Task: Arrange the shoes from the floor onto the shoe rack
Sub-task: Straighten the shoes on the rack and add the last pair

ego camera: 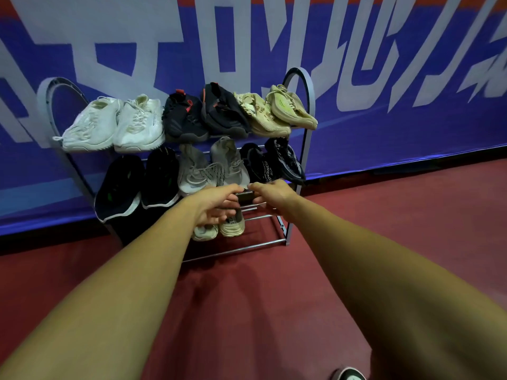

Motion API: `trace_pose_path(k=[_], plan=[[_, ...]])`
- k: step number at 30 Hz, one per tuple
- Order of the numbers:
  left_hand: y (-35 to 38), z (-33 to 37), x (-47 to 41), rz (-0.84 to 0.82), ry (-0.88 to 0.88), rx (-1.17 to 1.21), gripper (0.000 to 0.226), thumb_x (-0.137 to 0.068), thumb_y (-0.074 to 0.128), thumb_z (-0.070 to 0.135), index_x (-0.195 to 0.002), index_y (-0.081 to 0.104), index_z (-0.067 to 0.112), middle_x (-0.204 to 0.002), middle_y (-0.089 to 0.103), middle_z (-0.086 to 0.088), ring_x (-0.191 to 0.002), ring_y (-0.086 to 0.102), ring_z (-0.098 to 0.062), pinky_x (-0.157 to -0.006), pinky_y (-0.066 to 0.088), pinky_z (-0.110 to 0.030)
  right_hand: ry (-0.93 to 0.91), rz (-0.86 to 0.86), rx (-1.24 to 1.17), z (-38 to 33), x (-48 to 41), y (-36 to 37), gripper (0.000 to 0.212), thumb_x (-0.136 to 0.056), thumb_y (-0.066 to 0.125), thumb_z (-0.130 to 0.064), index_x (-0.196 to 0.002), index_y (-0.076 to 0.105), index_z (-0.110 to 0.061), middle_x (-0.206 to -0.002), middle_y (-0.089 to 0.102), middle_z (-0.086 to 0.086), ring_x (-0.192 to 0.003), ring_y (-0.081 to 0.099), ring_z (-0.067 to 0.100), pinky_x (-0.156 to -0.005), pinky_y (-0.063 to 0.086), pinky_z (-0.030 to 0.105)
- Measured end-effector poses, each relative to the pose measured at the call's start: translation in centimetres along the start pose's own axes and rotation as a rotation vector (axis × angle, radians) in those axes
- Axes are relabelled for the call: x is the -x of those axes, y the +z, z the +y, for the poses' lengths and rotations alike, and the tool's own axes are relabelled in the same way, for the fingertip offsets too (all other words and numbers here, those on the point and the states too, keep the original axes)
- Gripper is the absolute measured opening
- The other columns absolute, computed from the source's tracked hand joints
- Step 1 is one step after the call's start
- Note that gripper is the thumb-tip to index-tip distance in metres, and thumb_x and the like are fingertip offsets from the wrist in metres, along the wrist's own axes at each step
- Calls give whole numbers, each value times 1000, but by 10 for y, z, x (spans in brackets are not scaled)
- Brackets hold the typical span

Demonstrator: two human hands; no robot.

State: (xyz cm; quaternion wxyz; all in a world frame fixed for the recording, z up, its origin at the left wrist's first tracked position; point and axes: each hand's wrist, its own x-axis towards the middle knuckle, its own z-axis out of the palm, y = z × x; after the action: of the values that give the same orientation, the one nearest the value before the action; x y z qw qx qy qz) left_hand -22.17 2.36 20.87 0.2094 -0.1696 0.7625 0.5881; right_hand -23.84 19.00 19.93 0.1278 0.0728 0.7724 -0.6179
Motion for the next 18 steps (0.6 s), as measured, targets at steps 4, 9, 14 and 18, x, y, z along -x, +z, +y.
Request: trace_pose_path(k=[4,9,14,18], plan=[[23,3,-16,151,285,-118,30,-77,76,40,-93,70,16,-86,71,-3,-66,62,-13,-56,42,-25,23,81,57,6,-6,-17,27,-89,67,-34,-82,60,-9,-72,60,8,-50,50,14,-44,39,19],[41,8,-36,274,403,-266,21,-75,78,39,-82,67,22,-76,68,1,-76,63,-18,-68,44,-26,56,141,90,17,-24,-29,38,-83,69,-43,-93,58,-7,-79,59,11,-51,51,19,-46,38,25],[53,14,-54,396,403,-315,22,-76,76,35,-87,67,19,-89,69,1,-88,64,-18,-71,45,-27,110,116,-32,17,-44,-33,29,-90,64,-36,-99,54,-10,-77,54,5,-61,51,17,-52,43,27],[51,12,-63,410,423,-330,17,-77,75,32,-88,67,20,-86,70,3,-86,65,-17,-72,47,-26,164,102,-159,17,-59,-24,27,-95,62,-33,-108,50,-13,-90,55,6,-62,57,18,-53,48,27]])
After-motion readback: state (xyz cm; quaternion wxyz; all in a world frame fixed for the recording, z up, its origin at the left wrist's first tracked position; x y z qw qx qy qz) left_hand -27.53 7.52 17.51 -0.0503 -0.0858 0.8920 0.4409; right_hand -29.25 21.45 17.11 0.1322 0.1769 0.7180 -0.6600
